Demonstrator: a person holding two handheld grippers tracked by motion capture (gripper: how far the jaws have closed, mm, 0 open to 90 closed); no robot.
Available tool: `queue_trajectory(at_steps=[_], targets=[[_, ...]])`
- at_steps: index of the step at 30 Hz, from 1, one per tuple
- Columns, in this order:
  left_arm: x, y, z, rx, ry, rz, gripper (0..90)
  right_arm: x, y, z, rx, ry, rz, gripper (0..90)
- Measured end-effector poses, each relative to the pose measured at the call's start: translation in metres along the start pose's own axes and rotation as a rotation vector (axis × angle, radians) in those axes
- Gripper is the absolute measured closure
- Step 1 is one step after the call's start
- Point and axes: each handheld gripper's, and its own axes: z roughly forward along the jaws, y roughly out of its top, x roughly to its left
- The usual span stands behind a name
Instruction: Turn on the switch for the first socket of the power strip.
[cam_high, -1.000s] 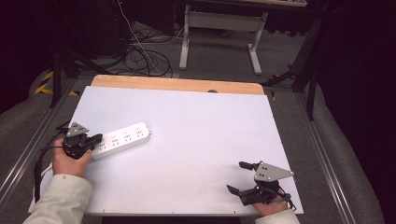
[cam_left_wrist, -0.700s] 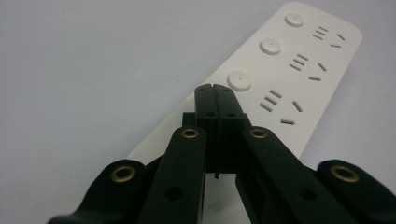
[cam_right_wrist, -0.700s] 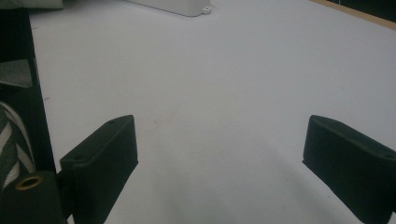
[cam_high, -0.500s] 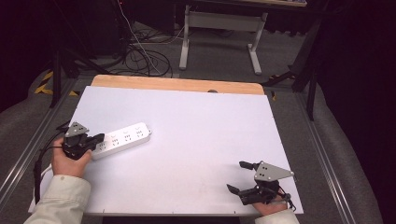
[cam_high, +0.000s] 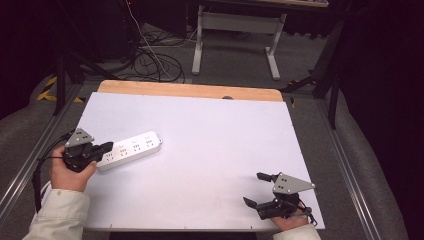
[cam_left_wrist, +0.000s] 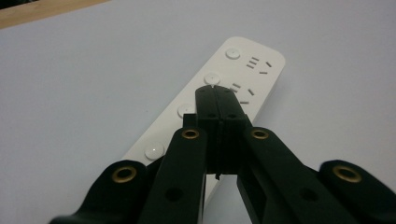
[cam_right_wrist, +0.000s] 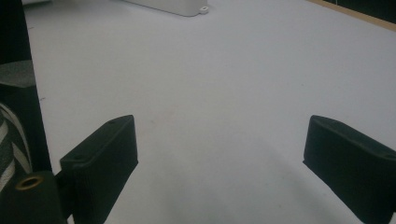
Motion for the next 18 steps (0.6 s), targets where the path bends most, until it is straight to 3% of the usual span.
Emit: queue_trajectory(at_steps=[3,7,13,15,18], targets=[[-0.002,0.002,-0.003,-0.013,-0.023,-0.003,87.9,0.0,0.0,0.0,0.0,0.0,0.002,10.4],[-0.005,0.006,-0.008,-0.045,-0.041,-0.011,74.9,0.0,0.0,-0.001,0.001,-0.002,0.0,10.4],[-0.015,0.012,-0.018,-0.107,-0.133,-0.043,47.9,0.001,0.0,-0.001,-0.001,-0.001,0.0,10.4],[-0.02,0.014,-0.022,-0.131,-0.159,-0.022,47.3,0.001,0.0,-0.002,-0.002,-0.001,0.0,10.4],[-0.03,0.017,-0.027,-0.154,-0.173,0.015,39.6,0.001,0.0,-0.002,-0.003,0.001,-0.001,10.4]])
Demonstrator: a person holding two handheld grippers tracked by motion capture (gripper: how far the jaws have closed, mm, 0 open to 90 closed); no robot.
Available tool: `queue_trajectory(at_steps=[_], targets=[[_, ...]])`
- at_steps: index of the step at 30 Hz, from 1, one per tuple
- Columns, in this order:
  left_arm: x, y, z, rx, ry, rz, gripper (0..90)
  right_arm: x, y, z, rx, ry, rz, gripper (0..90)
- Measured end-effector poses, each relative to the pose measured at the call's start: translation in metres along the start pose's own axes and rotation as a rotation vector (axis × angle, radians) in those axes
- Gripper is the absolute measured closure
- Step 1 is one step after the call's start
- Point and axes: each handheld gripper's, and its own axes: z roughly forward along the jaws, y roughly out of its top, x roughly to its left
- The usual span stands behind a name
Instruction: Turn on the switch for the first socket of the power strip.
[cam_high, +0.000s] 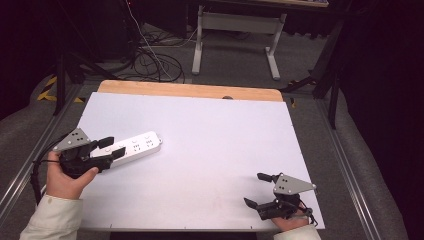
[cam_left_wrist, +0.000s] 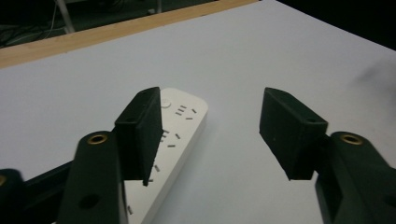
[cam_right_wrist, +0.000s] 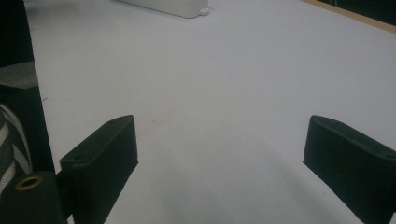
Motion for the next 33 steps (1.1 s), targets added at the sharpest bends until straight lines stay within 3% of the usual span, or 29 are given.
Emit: queue_trajectory(at_steps=[7,10,18,24,29,33], targets=[[-0.02,0.005,-0.004,-0.04,-0.06,0.065,31.4,0.0,0.0,0.0,-0.001,0.001,0.0,10.4],[-0.026,0.003,-0.003,-0.048,-0.11,0.078,28.8,0.0,0.0,0.0,-0.002,0.001,0.001,10.4],[-0.041,-0.01,0.001,-0.073,-0.241,0.074,24.4,0.0,0.0,0.0,-0.006,0.004,0.002,10.4],[-0.048,-0.023,0.011,-0.064,-0.304,0.128,20.7,0.0,0.0,-0.001,-0.008,0.003,0.001,10.4],[-0.051,-0.034,0.017,-0.072,-0.332,0.135,17.4,0.0,0.0,-0.001,-0.009,0.005,-0.001,10.4],[-0.056,-0.042,0.023,-0.069,-0.307,0.153,16.4,0.0,0.0,-0.001,-0.007,0.008,-0.003,10.4]])
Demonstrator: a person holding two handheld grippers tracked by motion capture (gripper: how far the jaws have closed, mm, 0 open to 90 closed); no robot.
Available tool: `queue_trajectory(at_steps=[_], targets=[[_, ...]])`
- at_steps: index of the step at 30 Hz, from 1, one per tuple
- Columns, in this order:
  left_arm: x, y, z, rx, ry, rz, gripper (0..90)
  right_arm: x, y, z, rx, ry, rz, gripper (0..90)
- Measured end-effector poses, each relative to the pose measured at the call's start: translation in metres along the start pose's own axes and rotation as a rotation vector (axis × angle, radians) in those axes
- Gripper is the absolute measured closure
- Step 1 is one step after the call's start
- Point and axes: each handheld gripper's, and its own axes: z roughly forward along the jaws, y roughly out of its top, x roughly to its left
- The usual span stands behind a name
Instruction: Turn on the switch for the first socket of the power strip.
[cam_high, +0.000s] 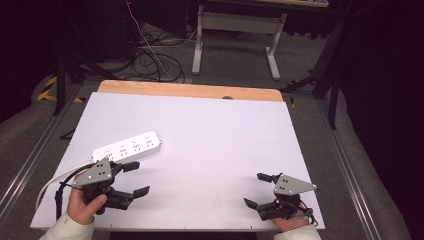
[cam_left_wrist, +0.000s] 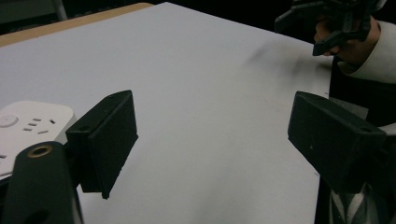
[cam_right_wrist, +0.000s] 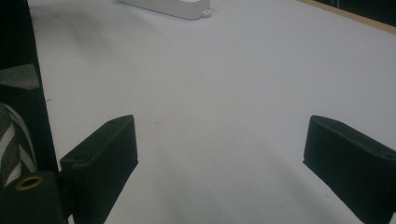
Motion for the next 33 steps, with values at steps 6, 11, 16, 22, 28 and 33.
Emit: queue_trajectory(at_steps=[6,11,16,22,28,33], targets=[[-0.004,-0.011,0.011,0.016,0.007,0.017,16.1,0.001,0.0,0.0,-0.002,0.001,-0.001,10.4],[-0.005,-0.019,0.02,0.032,-0.005,0.025,14.9,0.001,0.0,0.0,0.0,0.003,-0.002,10.4],[-0.007,-0.027,0.027,0.065,-0.007,0.058,14.9,0.001,0.0,0.0,0.0,0.004,-0.002,10.4],[-0.008,-0.04,0.027,0.046,-0.034,0.027,14.9,0.001,0.0,0.0,0.001,0.005,-0.002,10.4],[-0.009,-0.044,0.026,0.056,-0.048,0.027,14.9,0.001,0.0,0.0,0.003,0.004,-0.001,10.4],[-0.01,-0.042,0.026,0.045,-0.037,0.03,14.9,0.001,0.0,0.001,0.004,0.006,-0.005,10.4]])
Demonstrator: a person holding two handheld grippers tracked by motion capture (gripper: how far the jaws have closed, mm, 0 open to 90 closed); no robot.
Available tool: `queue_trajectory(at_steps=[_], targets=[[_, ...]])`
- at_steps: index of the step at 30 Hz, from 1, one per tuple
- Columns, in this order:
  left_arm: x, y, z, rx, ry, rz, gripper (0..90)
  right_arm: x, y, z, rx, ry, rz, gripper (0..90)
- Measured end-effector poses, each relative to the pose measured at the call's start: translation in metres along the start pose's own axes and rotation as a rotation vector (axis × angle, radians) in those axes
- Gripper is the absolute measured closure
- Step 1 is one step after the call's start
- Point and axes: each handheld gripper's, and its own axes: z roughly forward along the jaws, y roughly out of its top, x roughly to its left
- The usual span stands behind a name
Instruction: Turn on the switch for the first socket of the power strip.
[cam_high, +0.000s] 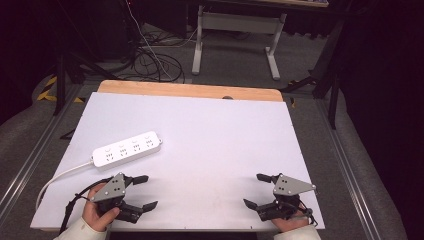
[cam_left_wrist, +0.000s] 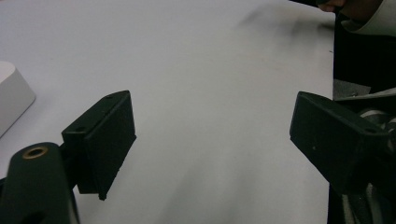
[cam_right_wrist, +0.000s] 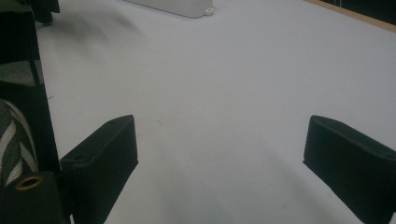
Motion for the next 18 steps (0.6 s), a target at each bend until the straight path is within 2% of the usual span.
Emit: queue_trajectory(at_steps=[3,7,14,18], targets=[[0.0009,0.0018,-0.0003,-0.009,0.007,-0.037,14.9,0.0001,0.0003,0.0,0.002,-0.001,0.0,10.4],[0.001,0.0034,-0.0011,-0.016,0.014,-0.054,14.6,-0.0005,-0.0001,0.0001,0.003,0.0,0.002,10.4],[0.0017,0.0041,-0.0039,-0.017,0.041,-0.008,14.6,-0.0009,-0.0006,-0.0007,0.002,0.001,0.005,10.4],[0.0012,0.0047,-0.0042,-0.021,0.041,0.003,14.5,-0.0009,-0.0007,-0.0005,0.001,0.001,0.005,10.4]])
